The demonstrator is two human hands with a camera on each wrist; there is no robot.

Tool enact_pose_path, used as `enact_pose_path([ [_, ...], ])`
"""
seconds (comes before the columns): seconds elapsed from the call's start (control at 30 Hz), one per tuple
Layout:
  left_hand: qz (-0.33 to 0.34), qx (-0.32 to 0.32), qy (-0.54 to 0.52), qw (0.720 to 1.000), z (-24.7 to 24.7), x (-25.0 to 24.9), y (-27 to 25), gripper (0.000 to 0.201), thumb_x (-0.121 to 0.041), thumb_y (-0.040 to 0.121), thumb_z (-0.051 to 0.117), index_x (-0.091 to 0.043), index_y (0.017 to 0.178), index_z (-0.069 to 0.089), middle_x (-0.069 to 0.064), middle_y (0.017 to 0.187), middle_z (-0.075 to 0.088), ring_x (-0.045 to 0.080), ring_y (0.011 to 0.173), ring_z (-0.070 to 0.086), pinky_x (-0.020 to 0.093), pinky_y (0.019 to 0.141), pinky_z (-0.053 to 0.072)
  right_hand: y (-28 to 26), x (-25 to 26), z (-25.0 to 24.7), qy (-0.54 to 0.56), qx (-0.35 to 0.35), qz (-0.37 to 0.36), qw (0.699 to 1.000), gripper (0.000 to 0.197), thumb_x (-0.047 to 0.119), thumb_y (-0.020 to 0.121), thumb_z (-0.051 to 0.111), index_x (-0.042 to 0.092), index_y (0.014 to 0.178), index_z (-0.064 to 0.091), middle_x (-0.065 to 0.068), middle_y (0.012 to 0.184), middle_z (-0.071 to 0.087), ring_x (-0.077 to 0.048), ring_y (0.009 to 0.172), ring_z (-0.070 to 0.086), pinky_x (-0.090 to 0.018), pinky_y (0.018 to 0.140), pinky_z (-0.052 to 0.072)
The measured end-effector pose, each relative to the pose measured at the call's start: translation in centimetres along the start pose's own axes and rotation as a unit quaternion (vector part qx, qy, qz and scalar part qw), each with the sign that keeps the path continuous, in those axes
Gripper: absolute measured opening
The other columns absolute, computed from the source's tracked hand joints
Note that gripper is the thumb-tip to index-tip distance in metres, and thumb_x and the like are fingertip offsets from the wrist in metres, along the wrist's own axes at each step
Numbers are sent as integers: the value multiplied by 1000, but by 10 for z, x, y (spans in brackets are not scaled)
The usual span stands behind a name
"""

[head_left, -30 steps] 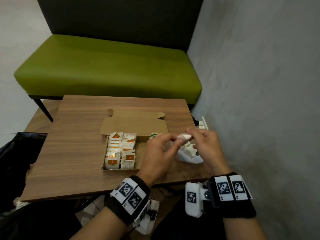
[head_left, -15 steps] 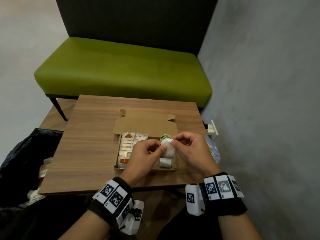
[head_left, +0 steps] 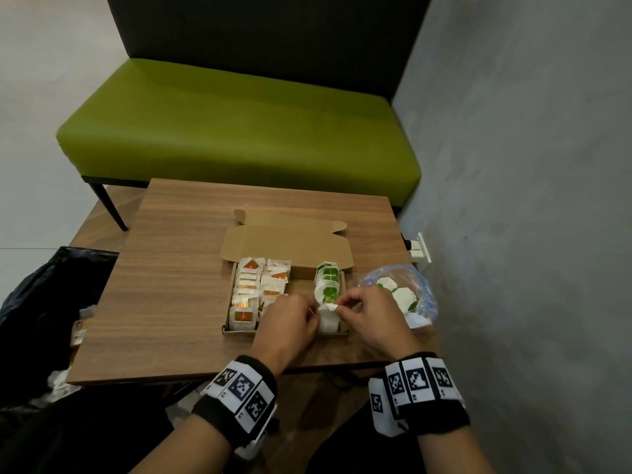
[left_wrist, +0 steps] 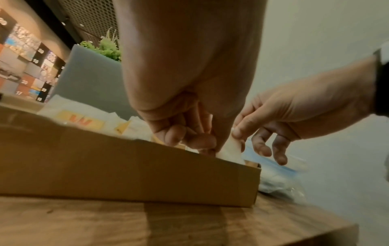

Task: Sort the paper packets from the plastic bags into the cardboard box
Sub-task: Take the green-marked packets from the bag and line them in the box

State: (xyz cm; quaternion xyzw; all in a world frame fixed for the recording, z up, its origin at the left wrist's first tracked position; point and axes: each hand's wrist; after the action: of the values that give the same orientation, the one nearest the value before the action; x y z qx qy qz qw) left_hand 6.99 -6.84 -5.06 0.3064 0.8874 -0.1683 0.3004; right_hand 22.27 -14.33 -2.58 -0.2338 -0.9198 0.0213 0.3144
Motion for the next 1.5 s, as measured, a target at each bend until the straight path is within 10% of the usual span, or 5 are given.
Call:
enact_pose_path([
  [0.4,-36,16,133,990,14,-17,14,14,-31,93,61,-20,99,67,3,96,69,22,88,66,39,77,58,-12,9,-11,-13,-53,22,998,17,23,91,66,21,106,74,6,96,73,-7,84,64,-26,77,54],
  [0.67,-21,31,178,983,9,-29,15,15,-23,93,61,-17,107,62,4,101,66,22,90,64,35,76,56,-25,-10,-75,-18,-252,92,963,10,22,89,68,19,95,75,1,86,66,-13,73,59,-23,62,38],
  [0.83,26,-43,179,983,-8,-48,12,13,-23,93,58,-20,105,60,-1,103,64,18,84,61,28,65,47,-13,-49,-87,-131,-136,174,966,11,29,88,72,31,99,72,-6,135,46,-27,129,40,-40,95,42],
  [1.1,145,13,171,974,27,-93,48,33,-42,99,49,-29,126,63,8,157,23,30,140,25,49,109,29,-5,-66,-59,-130,-71,188,971,21,27,87,71,29,108,70,-4,122,54,-25,114,57,-46,100,44],
  [1.5,108,28,261,959,51,-88,45,32,-40,87,58,-28,115,68,2,138,51,29,121,47,51,100,29,-20,-76,-47,-179,-103,169,964,57,26,86,70,21,138,47,-5,127,43,-23,121,46,-44,102,38],
])
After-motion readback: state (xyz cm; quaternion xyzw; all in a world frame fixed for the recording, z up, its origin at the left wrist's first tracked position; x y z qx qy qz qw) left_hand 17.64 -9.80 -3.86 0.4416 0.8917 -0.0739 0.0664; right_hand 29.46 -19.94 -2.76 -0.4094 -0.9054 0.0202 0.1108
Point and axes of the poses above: each hand's wrist, its own y-axis towards the middle knuckle, its own z-axis out of the palm, x = y × z
